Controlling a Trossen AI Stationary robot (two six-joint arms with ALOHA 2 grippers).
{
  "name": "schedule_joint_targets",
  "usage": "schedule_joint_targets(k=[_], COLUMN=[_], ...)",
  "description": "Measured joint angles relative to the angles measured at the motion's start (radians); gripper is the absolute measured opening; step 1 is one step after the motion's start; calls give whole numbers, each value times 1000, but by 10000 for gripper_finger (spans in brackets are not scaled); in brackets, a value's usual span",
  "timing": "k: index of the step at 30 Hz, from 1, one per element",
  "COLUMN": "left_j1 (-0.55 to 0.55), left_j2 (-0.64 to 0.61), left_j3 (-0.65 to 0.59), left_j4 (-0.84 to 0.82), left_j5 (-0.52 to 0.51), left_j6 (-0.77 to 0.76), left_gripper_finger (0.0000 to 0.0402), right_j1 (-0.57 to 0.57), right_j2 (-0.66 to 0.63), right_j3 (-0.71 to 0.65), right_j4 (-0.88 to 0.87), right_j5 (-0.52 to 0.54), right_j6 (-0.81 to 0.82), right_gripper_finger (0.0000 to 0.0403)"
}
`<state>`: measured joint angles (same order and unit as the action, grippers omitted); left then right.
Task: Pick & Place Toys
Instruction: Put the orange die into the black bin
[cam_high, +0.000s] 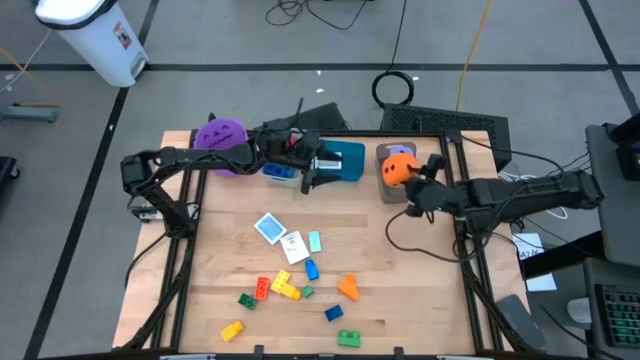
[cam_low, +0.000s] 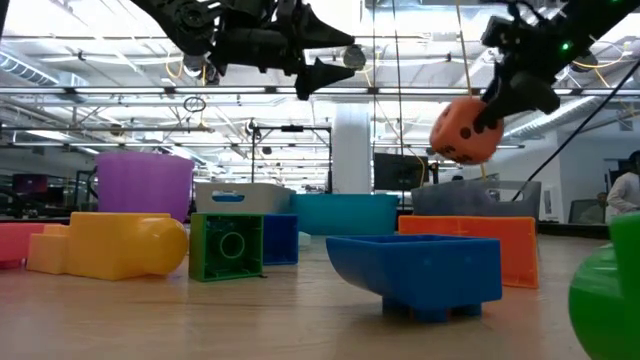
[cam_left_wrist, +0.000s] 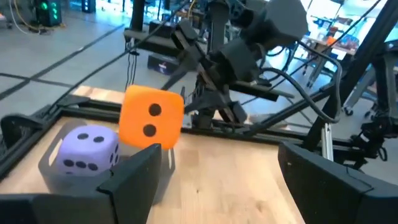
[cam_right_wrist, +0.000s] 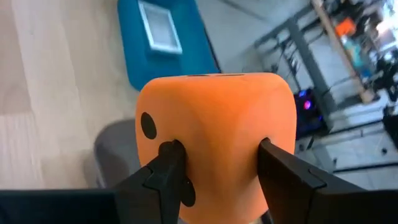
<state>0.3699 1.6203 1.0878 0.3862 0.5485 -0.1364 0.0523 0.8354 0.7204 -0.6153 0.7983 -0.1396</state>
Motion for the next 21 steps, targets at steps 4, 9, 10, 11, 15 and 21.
schedule_joint_targets(k=[4,9,10,11,15,21], left_j1=[-1,-1,-1,-1,-4,-6], left_j2=[1,2,2,1,2,2], left_j3=[0,-1,-1,-1,-2,-2], left_j4=[-8,-46,-52,-60,-96,-118], left_j5=[-10,-27,-28,-28,-35,-65], left_j6=[10,30,34,42,54,65], left_gripper_finger=[326,326,326,326,326,326], right_j1=[-59,-113,-120,-126,-138,-138], right_j2=[22,63,71,80,115,166], right_j3=[0,0,0,0,0,0], right_j4=[-47,-73,-73,-72,-79,-81], right_j5=[-43,-99,-111,-122,-127,-133], right_j6=[23,22,22,22,20,18], right_gripper_finger=[168,168,168,168,168,168])
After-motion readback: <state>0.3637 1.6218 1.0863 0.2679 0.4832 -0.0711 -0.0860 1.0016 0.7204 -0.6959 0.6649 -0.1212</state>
